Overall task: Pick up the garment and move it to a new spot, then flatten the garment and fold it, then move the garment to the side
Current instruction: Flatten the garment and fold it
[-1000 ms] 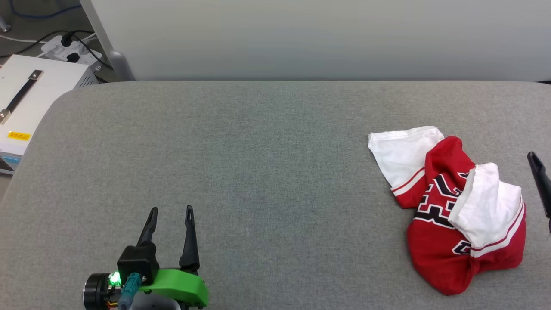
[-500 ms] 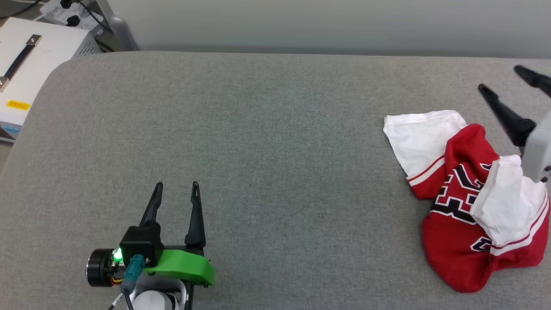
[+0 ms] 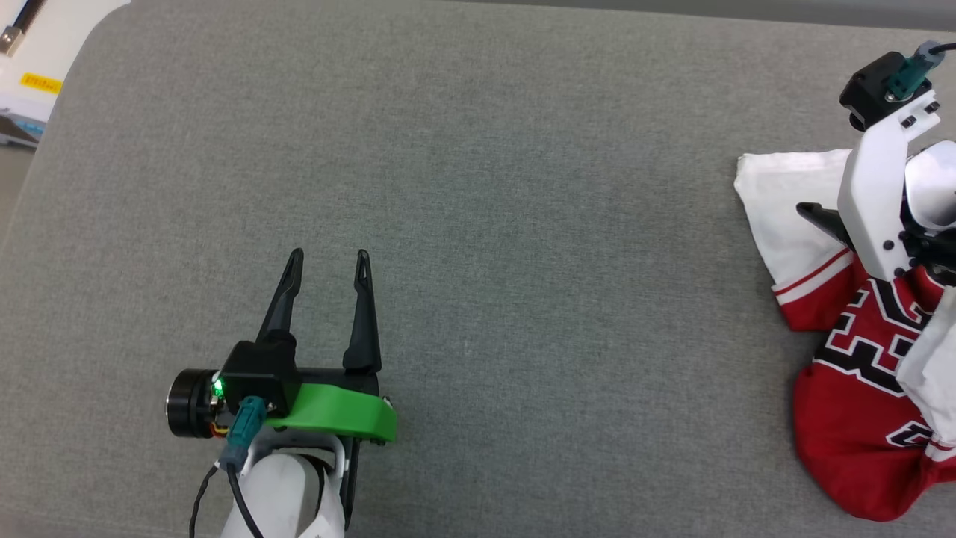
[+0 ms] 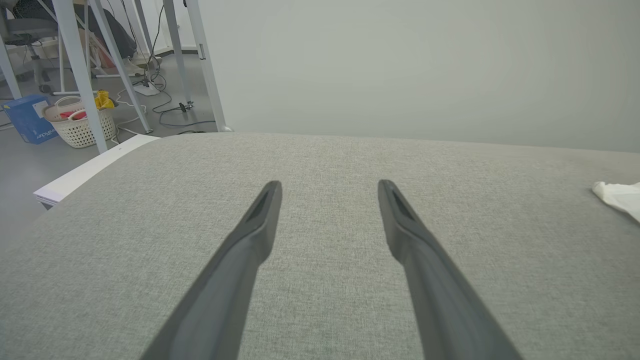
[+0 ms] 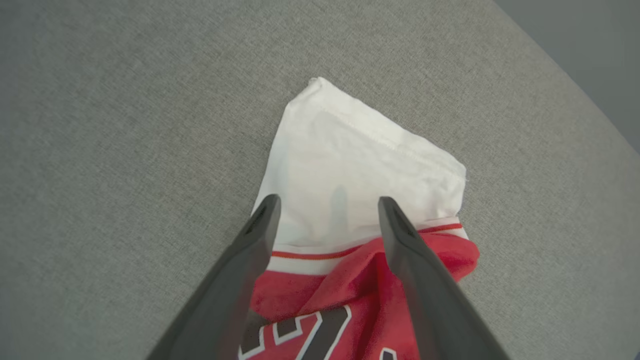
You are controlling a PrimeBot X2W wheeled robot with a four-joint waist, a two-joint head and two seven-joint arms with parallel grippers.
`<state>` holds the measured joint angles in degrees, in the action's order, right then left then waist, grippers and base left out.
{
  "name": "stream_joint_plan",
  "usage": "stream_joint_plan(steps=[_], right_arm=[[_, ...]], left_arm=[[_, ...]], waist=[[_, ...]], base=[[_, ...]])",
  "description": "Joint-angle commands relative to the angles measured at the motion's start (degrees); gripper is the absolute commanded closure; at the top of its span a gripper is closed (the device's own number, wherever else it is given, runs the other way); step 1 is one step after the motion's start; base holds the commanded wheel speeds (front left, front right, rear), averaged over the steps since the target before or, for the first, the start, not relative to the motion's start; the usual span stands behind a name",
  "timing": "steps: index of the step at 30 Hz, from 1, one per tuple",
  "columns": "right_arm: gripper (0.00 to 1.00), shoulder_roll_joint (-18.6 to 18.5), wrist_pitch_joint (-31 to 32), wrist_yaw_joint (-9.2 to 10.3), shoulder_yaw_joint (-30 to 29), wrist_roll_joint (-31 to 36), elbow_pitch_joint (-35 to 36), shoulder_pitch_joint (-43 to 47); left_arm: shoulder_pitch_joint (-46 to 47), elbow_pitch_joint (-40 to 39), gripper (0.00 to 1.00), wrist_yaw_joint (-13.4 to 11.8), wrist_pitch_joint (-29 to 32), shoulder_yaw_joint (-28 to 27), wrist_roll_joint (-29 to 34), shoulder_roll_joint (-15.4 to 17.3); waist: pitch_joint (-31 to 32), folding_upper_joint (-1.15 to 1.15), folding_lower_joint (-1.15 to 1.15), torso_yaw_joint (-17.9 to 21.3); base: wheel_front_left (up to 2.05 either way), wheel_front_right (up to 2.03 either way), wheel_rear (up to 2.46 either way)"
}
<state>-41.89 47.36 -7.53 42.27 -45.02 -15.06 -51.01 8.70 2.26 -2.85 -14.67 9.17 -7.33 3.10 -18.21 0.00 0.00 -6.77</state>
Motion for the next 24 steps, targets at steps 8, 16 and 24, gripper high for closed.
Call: stream_joint_plan(steps=[8,16,24], right_arm=[[0.00,2.5,-4.7,0.04,6.4,-1.1,-12.4,-1.1],[1.00,2.3,-10.8,0.04,11.9,-3.9,-16.2,0.1],[1.00,0.2,-25.8,0.04,11.4,-7.9,-12.5,-2.3]], left_arm=[[2.5,-0.3,0.00,-1.3,-0.3,1.3,-1.4,-0.2],[1.8,0.2,0.00,-1.7,-0.3,0.7,-1.3,-0.2],[0.6,0.9,0.00,-1.2,-0.3,0.2,-0.8,-0.2]], waist=[[-5.2,0.00,0.00,-4.4],[-3.7,0.00,0.00,-3.3],[1.0,0.00,0.00,-2.3]], base=[[0.00,0.00,0.00],[0.00,0.00,0.00],[0.00,0.00,0.00]])
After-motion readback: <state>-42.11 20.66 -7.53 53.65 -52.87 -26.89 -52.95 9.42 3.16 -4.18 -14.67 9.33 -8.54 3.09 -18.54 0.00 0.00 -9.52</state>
